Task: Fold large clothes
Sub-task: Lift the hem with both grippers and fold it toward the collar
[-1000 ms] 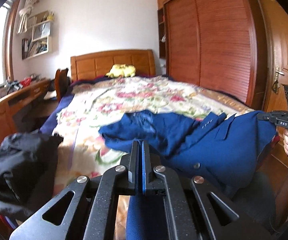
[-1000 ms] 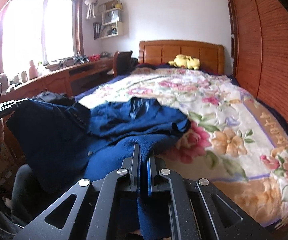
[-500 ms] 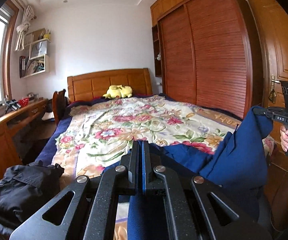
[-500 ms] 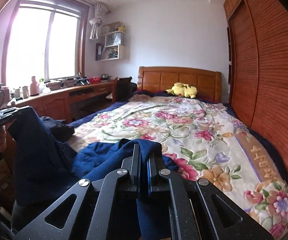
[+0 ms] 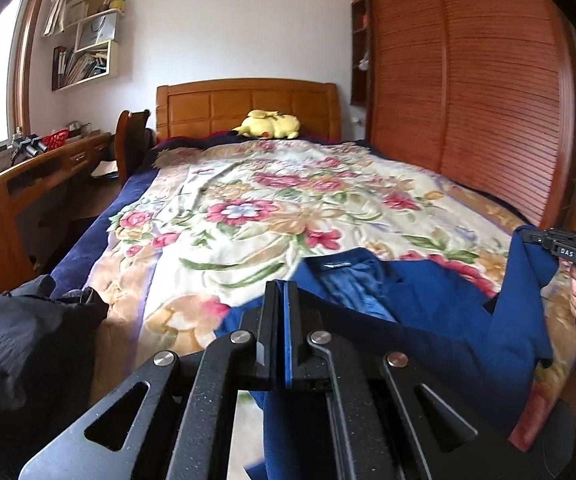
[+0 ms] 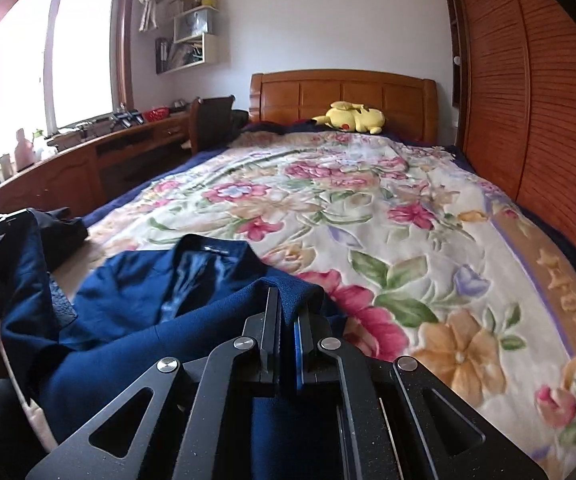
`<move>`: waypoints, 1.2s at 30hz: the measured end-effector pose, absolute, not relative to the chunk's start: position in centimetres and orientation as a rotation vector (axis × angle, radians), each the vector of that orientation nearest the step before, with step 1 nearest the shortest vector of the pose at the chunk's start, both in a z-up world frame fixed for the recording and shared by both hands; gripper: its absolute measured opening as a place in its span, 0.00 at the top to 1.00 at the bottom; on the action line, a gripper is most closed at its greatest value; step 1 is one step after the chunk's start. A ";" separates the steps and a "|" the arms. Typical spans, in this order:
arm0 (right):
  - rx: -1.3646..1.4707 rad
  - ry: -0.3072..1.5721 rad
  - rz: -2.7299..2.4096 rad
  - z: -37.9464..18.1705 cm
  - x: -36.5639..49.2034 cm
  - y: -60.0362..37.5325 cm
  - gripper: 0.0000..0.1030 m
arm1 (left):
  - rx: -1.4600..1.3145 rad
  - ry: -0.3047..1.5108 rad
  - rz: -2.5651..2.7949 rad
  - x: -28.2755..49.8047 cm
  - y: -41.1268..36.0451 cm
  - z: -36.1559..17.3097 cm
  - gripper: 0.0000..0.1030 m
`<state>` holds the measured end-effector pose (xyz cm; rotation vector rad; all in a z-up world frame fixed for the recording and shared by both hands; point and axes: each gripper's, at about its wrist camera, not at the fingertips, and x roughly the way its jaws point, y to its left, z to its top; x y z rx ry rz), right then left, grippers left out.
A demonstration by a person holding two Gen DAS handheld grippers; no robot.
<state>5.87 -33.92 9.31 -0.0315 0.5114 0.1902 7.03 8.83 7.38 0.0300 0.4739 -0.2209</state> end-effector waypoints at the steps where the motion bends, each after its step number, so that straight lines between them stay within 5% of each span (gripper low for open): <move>1: -0.033 0.514 0.187 9.3 7.2 -34.1 0.96 | 0.037 0.476 -0.205 8.1 8.9 7.2 0.98; 23: -0.135 0.553 0.029 6.2 20.4 -30.8 0.96 | 0.056 0.526 -0.087 20.1 10.5 5.2 0.98; 36: -0.163 0.680 0.034 5.1 22.6 -29.9 0.96 | 0.007 0.646 -0.112 19.8 11.0 2.1 0.95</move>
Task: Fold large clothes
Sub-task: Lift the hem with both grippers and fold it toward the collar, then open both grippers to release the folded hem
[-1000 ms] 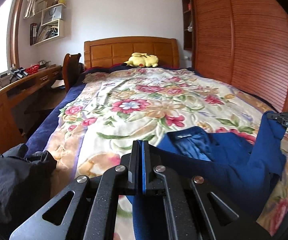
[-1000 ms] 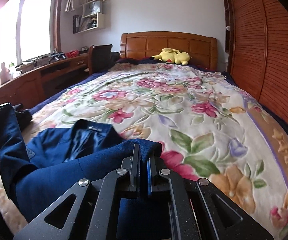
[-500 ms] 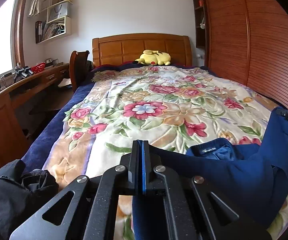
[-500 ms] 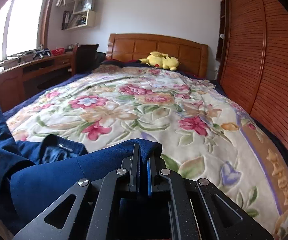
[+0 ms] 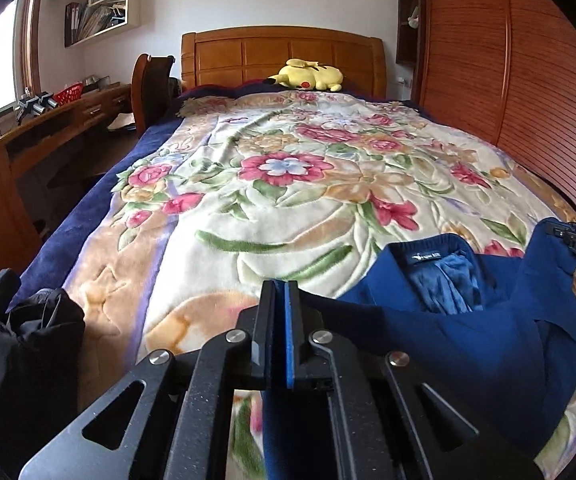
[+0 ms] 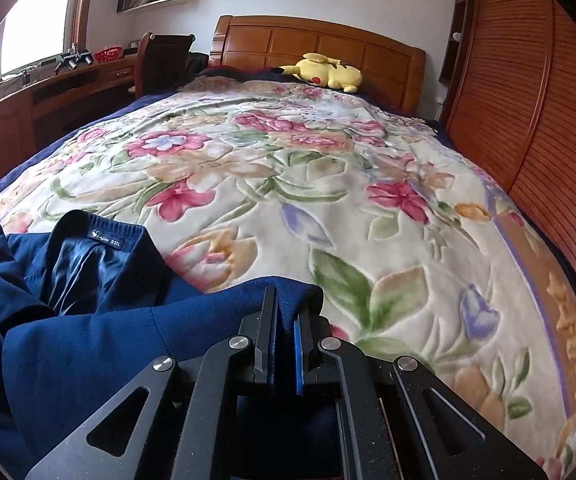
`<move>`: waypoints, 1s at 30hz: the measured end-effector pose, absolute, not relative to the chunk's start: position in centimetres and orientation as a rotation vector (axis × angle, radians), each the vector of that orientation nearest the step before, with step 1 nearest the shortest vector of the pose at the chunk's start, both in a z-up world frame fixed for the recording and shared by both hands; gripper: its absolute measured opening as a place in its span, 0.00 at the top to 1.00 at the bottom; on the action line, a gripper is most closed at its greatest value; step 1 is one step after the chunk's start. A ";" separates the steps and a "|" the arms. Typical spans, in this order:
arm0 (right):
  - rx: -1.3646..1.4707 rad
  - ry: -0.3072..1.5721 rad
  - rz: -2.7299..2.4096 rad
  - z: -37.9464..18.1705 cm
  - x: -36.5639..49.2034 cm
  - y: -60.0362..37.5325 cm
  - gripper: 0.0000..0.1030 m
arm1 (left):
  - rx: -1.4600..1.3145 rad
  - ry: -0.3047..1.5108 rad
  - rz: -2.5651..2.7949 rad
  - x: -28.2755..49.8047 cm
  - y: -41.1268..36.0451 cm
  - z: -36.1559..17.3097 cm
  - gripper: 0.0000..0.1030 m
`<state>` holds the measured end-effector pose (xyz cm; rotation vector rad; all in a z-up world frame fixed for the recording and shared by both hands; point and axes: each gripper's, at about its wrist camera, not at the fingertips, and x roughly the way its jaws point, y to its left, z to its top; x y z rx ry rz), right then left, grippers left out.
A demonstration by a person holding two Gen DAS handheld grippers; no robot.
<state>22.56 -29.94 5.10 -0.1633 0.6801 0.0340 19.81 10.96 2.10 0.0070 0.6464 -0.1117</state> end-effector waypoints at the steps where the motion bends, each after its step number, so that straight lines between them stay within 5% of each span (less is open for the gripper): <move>1: -0.158 0.685 0.037 5.2 22.5 -30.0 0.93 | 0.005 0.644 -0.115 19.5 11.0 2.3 0.92; 5: -0.144 0.690 0.045 5.7 22.0 -30.2 0.85 | -0.007 0.620 -0.142 18.0 11.1 3.6 0.64; 7: -0.136 0.674 0.044 6.1 21.3 -30.3 0.51 | -0.019 0.601 -0.165 17.0 11.0 4.5 0.57; 9: -0.122 0.660 0.056 6.5 20.5 -30.4 0.36 | -0.016 0.589 -0.178 16.1 10.6 5.1 0.48; 11: -0.127 0.650 0.053 6.8 19.4 -30.2 0.35 | -0.009 0.565 -0.196 14.9 9.8 5.6 0.28; 12: -0.137 0.638 0.059 7.1 18.8 -29.8 0.35 | -0.009 0.553 -0.207 14.3 9.4 5.8 0.26; 30: -0.232 0.701 0.437 4.3 12.8 -19.4 0.35 | -0.055 0.575 -0.257 8.4 7.7 1.7 0.20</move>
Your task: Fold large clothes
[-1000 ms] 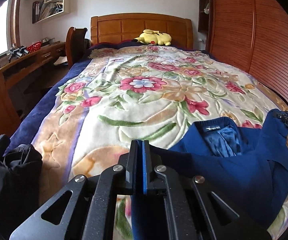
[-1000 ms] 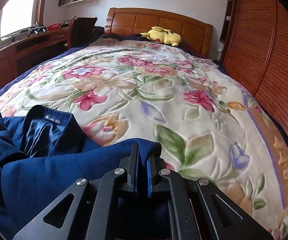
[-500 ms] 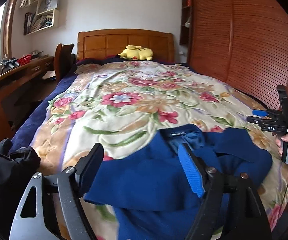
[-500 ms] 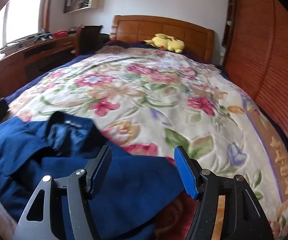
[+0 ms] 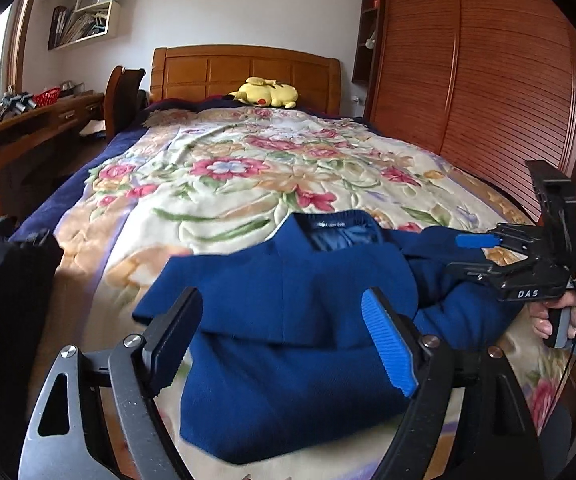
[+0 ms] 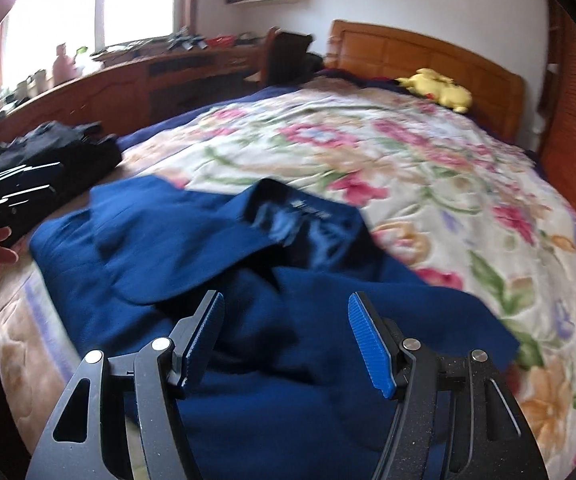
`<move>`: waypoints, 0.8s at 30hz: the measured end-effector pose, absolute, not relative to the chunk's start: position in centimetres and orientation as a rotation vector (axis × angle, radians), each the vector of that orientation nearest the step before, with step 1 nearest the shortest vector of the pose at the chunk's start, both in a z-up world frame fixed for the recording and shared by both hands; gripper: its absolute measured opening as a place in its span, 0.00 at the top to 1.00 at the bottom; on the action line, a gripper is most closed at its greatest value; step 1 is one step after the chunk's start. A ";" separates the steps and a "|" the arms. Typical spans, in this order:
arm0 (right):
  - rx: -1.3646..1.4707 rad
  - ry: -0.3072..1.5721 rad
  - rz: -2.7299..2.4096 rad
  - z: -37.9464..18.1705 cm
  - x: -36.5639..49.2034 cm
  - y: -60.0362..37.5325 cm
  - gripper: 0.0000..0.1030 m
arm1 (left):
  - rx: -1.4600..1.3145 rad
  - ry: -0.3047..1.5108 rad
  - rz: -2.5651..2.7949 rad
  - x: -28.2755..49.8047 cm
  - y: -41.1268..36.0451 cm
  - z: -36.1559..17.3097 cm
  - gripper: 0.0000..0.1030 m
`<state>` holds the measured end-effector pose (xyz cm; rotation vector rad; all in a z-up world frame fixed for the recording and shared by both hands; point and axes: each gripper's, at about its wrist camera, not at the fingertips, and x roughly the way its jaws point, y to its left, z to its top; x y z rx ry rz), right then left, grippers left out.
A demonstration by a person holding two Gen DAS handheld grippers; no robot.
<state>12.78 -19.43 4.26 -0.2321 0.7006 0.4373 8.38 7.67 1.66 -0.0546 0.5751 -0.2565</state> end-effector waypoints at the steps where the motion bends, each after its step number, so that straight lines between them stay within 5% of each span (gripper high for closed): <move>1: -0.245 0.713 0.450 3.9 12.9 -19.0 0.35 | -0.053 0.578 -0.252 8.1 7.9 1.3 0.20; 12: -0.444 0.824 0.492 1.6 15.1 -14.8 0.36 | -0.048 0.616 -0.262 8.3 8.6 -0.8 0.20; 14: -0.466 0.833 0.485 1.5 15.8 -14.6 0.46 | -0.048 0.617 -0.270 8.3 8.4 -0.8 0.20; 16: -0.496 0.846 0.471 1.5 16.3 -13.7 0.77 | -0.045 0.614 -0.272 8.4 8.3 -0.8 0.20; 18: -0.526 0.849 0.460 1.3 17.1 -13.1 0.92 | -0.046 0.616 -0.273 8.4 8.3 -0.8 0.20; 24: -0.508 0.741 0.403 3.8 19.1 -13.0 0.96 | -0.049 0.626 -0.272 8.6 8.3 -0.9 0.20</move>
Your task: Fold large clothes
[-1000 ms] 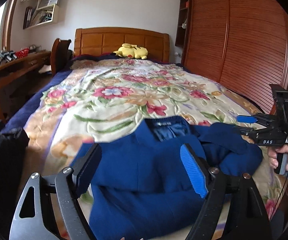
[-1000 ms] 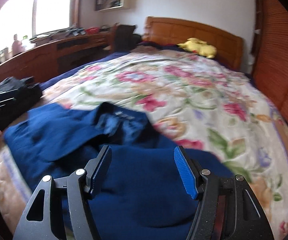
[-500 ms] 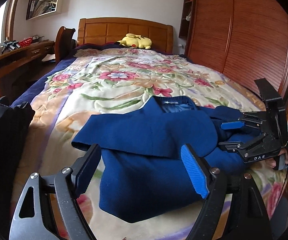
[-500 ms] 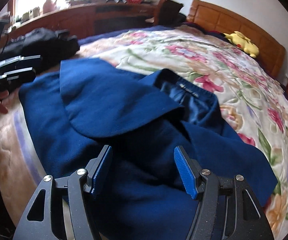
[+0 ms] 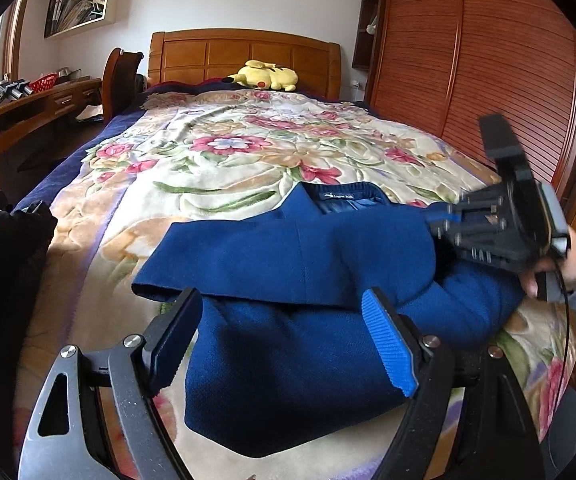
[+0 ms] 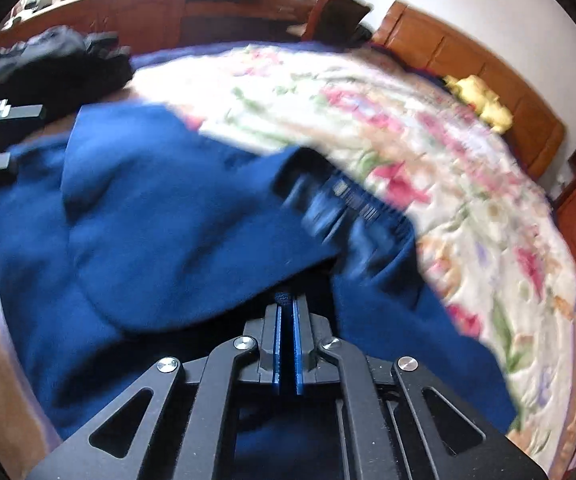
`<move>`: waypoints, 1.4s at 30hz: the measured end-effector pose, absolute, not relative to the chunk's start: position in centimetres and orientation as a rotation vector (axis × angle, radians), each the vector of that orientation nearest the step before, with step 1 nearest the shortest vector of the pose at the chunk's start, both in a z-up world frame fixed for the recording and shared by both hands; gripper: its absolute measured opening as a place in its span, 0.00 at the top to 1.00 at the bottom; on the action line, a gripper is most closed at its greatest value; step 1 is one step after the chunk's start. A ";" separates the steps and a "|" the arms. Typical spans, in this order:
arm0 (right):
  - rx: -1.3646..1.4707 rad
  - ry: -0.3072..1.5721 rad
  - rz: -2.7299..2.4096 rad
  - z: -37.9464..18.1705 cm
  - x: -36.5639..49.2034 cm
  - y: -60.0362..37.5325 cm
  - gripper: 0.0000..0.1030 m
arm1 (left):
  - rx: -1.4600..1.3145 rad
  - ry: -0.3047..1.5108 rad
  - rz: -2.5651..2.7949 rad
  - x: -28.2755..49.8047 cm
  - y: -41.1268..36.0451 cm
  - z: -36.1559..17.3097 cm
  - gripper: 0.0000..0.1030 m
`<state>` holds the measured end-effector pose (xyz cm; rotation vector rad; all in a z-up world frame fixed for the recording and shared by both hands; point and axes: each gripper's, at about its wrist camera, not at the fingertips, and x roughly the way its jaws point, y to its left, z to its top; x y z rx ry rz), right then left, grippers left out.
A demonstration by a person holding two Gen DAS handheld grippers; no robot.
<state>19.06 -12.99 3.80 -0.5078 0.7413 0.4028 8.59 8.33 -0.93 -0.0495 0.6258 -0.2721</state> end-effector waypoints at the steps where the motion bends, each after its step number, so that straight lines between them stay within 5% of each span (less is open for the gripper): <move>1: -0.488 0.739 0.400 4.2 19.6 -13.1 0.96 | -0.050 0.628 -0.272 8.6 8.3 -1.0 0.20; 13: -0.441 0.665 0.275 6.5 25.3 -11.7 0.96 | -0.041 0.636 -0.280 8.8 7.8 -1.1 0.20; 18: -0.430 0.815 0.250 3.5 29.4 -10.9 0.95 | -0.024 0.640 -0.270 8.7 7.8 -1.3 0.20; 25: -0.418 0.840 0.228 2.9 28.8 -12.0 0.55 | -0.041 0.644 -0.252 8.8 8.5 -1.3 0.20; 33: -0.343 0.708 0.193 6.2 24.6 -13.8 0.45 | -0.053 0.624 -0.234 8.8 9.2 -0.9 0.20; 42: -0.360 0.817 0.322 3.6 22.6 -14.2 0.44 | -0.069 0.612 -0.219 8.7 10.0 -0.7 0.20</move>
